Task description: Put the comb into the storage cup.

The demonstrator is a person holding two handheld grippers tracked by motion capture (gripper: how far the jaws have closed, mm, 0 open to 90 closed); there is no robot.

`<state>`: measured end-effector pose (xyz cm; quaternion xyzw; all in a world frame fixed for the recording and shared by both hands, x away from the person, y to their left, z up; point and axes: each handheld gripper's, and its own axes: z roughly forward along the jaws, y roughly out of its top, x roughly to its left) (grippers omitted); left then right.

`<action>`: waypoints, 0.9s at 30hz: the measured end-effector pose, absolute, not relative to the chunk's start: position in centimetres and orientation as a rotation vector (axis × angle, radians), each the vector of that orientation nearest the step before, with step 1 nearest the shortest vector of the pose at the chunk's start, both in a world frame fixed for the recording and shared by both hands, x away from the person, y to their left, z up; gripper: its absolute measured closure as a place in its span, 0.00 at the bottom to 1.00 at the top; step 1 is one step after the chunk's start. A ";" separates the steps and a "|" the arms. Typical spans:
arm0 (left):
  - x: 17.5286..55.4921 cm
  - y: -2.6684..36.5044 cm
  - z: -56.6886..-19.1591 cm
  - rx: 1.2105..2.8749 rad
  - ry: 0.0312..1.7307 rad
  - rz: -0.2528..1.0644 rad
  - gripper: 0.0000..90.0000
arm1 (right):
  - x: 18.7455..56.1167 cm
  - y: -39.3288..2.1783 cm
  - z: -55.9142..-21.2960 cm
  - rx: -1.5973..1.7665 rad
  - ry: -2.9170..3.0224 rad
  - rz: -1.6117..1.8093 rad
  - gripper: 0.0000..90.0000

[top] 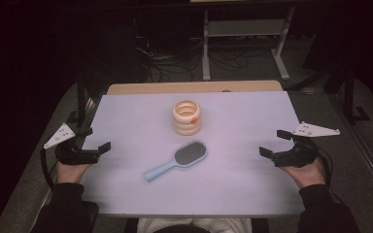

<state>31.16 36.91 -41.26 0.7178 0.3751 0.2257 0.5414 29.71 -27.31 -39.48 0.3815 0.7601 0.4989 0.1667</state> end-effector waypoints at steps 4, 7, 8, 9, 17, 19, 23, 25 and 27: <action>31.1 36.9 -41.2 1.703 0.889 0.534 0.00 | 29.7 -27.1 -39.5 1.079 2.174 1.416 0.00; 31.1 36.8 -41.2 1.700 0.886 0.532 0.00 | 29.6 -27.1 -39.5 1.078 2.178 1.417 0.00; 31.1 36.8 -41.2 1.700 0.886 0.532 0.00 | 29.6 -27.1 -39.5 1.076 2.178 1.417 0.00; 31.0 36.8 -41.2 1.703 0.885 0.531 0.00 | 29.5 -27.1 -39.5 1.076 2.179 1.416 0.00; 30.6 36.6 -41.0 1.702 0.886 0.527 0.00 | 29.5 -27.0 -39.5 1.080 2.185 1.411 0.00; 30.6 36.6 -41.0 1.707 0.888 0.524 0.00 | 29.4 -27.0 -39.5 1.079 2.183 1.411 0.00; 30.5 36.4 -40.8 1.771 0.897 0.524 0.00 | 29.4 -27.0 -39.5 1.080 2.184 1.414 0.00; 30.4 36.3 -40.7 1.796 0.892 0.524 0.00 | 29.4 -27.0 -39.5 1.081 2.188 1.412 0.00; 30.3 36.3 -40.5 1.818 0.884 0.529 0.00 | 29.4 -27.0 -39.5 1.080 2.188 1.411 0.00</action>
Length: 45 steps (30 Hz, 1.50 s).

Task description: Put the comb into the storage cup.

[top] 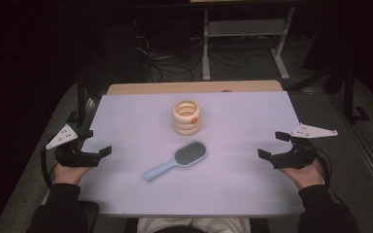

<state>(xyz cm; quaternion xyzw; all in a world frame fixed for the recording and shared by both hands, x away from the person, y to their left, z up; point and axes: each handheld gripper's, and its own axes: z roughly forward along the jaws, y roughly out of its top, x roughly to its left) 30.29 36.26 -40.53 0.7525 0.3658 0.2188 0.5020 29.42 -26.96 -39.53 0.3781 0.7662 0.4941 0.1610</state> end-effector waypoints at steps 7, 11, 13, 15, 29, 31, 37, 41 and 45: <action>30.1 36.3 -39.7 1.852 0.869 0.529 0.00 | 29.4 -26.9 -39.6 1.080 2.195 1.404 0.00; 30.2 36.0 -38.8 1.873 0.850 0.530 0.00 | 29.5 -26.9 -39.6 1.081 2.200 1.403 0.00; 30.3 35.7 -38.5 1.883 0.838 0.536 0.00 | 29.5 -26.9 -39.6 1.083 2.201 1.402 0.00; 30.4 35.4 -38.2 1.897 0.826 0.533 0.00 | 29.5 -26.9 -39.6 1.082 2.202 1.403 0.00; 31.6 33.2 -36.6 2.015 0.769 0.494 0.00 | 29.5 -26.8 -39.7 1.076 2.212 1.401 0.00; 31.7 33.0 -36.3 2.023 0.761 0.489 0.00 | 29.5 -26.8 -39.7 1.075 2.216 1.398 0.00; 32.2 32.2 -35.8 2.058 0.736 0.468 0.00 | 29.5 -26.7 -39.7 1.074 2.224 1.392 0.00; 32.4 31.5 -35.7 2.082 0.721 0.457 0.00 | 29.5 -26.7 -39.8 1.073 2.227 1.391 0.00; 32.6 30.8 -35.8 2.088 0.701 0.438 0.00 | 29.5 -26.6 -39.8 1.072 2.233 1.389 0.00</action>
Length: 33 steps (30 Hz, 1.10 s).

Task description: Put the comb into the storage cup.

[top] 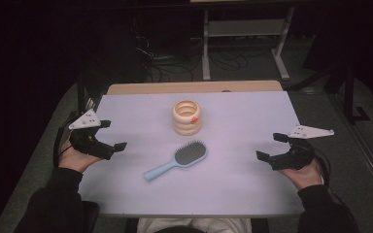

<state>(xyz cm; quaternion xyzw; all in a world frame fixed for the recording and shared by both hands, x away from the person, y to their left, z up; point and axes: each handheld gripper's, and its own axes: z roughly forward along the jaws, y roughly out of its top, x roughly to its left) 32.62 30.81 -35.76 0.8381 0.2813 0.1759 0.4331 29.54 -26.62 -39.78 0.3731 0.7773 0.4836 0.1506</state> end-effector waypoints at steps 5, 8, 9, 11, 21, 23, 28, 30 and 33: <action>32.9 29.9 -36.2 2.123 0.688 0.410 0.00 | 29.6 -26.6 -39.8 1.069 2.241 1.383 0.00; 33.1 29.5 -36.4 2.136 0.682 0.401 0.00 | 29.6 -26.5 -39.9 1.065 2.246 1.379 0.00; 33.1 29.4 -36.4 2.141 0.678 0.400 0.00 | 29.6 -26.5 -39.9 1.064 2.247 1.378 0.00; 33.2 29.1 -36.4 2.144 0.677 0.393 0.00 | 29.6 -26.4 -39.9 1.067 2.251 1.377 0.00; 33.9 26.9 -36.7 2.192 0.628 0.342 0.00 | 29.6 -26.4 -40.0 1.064 2.264 1.373 0.00; 33.9 26.5 -36.9 2.203 0.614 0.340 0.00 | 29.6 -26.3 -40.0 1.064 2.265 1.371 0.00; 34.0 25.8 -37.4 2.237 0.600 0.314 0.00 | 29.6 -26.3 -40.0 1.064 2.271 1.368 0.00; 34.1 25.5 -37.5 2.241 0.597 0.306 0.00 | 29.7 -26.3 -40.0 1.062 2.273 1.366 0.00; 34.1 25.3 -37.6 2.249 0.592 0.300 0.00 | 29.7 -26.3 -40.1 1.062 2.274 1.367 0.00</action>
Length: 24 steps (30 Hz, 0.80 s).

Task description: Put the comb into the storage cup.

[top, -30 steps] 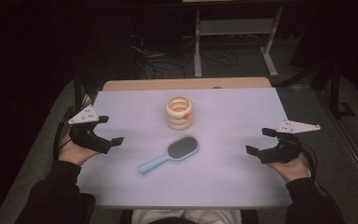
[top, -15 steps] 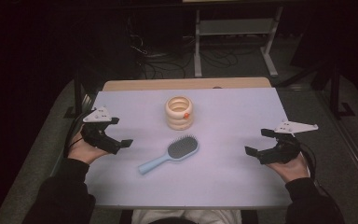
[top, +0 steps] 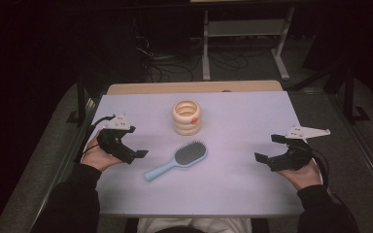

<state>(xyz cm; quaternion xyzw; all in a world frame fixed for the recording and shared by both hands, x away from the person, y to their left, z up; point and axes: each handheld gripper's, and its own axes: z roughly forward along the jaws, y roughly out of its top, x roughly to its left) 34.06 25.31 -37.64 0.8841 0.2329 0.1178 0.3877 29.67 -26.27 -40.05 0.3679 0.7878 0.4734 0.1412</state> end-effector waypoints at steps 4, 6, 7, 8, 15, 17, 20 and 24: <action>34.1 25.0 -37.9 2.243 0.594 0.283 0.00 | 29.7 -26.2 -40.1 1.059 2.279 1.365 0.00; 34.1 24.5 -38.2 2.250 0.589 0.274 0.00 | 29.7 -26.2 -40.1 1.059 2.280 1.365 0.00; 34.1 24.5 -38.2 2.250 0.589 0.274 0.00 | 29.6 -26.2 -40.1 1.061 2.279 1.365 0.00; 34.1 24.1 -38.4 2.260 0.579 0.267 0.00 | 29.7 -26.2 -40.1 1.061 2.280 1.364 0.00; 34.2 22.4 -39.5 2.321 0.554 0.233 0.00 | 29.6 -26.2 -40.1 1.061 2.284 1.360 0.00; 34.2 22.1 -39.7 2.342 0.545 0.228 0.00 | 29.7 -26.1 -40.1 1.057 2.287 1.359 0.00; 34.2 21.9 -39.9 2.342 0.542 0.221 0.00 | 29.7 -26.1 -40.2 1.058 2.291 1.356 0.00; 34.3 21.1 -40.5 2.358 0.536 0.206 0.00 | 29.7 -26.1 -40.2 1.058 2.297 1.350 0.00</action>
